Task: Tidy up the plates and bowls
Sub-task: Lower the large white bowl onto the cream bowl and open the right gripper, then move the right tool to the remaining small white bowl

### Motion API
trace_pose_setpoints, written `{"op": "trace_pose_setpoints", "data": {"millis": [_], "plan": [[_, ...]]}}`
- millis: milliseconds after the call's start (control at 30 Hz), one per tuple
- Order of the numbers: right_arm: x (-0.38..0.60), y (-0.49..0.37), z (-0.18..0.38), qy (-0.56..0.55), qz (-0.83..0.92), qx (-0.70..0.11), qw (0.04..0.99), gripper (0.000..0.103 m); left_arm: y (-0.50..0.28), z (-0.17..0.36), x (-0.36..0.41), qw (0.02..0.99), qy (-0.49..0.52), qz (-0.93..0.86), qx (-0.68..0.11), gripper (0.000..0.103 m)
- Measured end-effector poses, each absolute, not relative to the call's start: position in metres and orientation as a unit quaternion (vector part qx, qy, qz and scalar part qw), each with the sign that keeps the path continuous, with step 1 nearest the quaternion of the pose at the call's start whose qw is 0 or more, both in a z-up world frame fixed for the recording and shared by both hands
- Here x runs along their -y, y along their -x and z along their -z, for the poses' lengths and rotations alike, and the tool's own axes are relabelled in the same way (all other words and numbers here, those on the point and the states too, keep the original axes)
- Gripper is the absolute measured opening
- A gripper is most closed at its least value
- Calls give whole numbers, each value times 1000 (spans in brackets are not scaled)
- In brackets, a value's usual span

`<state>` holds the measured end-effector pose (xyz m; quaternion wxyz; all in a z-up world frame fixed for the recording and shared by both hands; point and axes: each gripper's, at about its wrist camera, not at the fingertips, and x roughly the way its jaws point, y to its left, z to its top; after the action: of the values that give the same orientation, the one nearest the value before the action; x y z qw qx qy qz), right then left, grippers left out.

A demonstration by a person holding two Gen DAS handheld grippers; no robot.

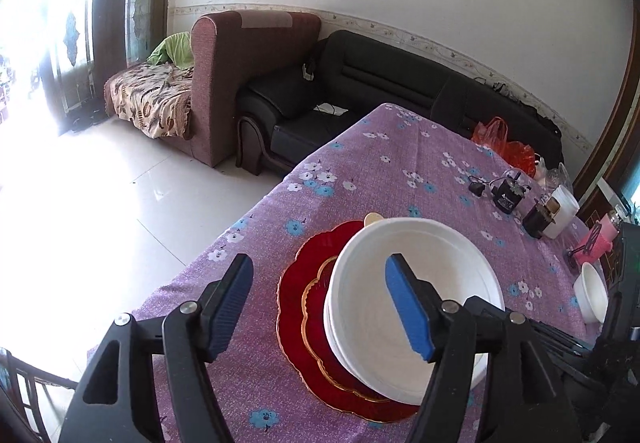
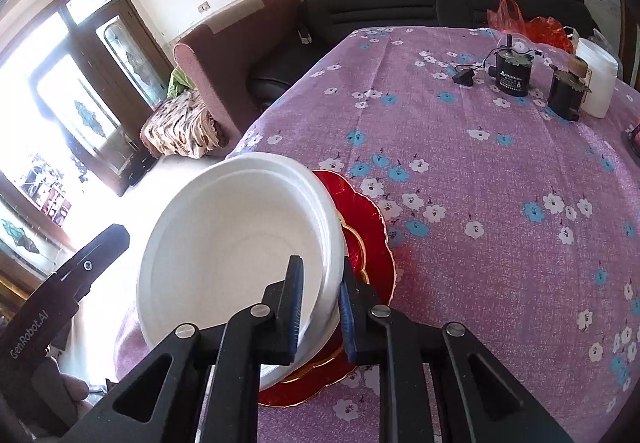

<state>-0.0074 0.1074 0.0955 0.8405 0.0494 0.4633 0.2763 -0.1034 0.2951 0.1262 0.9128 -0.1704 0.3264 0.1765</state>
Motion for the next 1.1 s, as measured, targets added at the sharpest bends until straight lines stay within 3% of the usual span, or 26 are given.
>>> {"op": "trace_pose_setpoints", "data": {"millis": [33, 100, 167, 333, 500, 1100], "plan": [[-106, 8, -96, -56, -279, -461, 841, 32, 106, -128, -295, 914, 171, -176, -323, 69], [-102, 9, -99, -68, -277, -453, 845, 51, 111, -132, -294, 917, 173, -173, -315, 70], [-98, 10, -103, -81, -283, -445, 846, 56, 118, -136, -294, 920, 173, -172, -307, 70], [-86, 16, -116, -102, -287, -425, 853, 56, 124, -144, -283, 928, 159, -172, -291, 72], [-61, 24, -129, -113, -274, -399, 868, 57, 128, -154, -245, 942, 88, -185, -264, 86], [22, 43, -117, -150, -240, -398, 873, 60, 112, -146, -141, 945, -25, -115, -305, 87]]}}
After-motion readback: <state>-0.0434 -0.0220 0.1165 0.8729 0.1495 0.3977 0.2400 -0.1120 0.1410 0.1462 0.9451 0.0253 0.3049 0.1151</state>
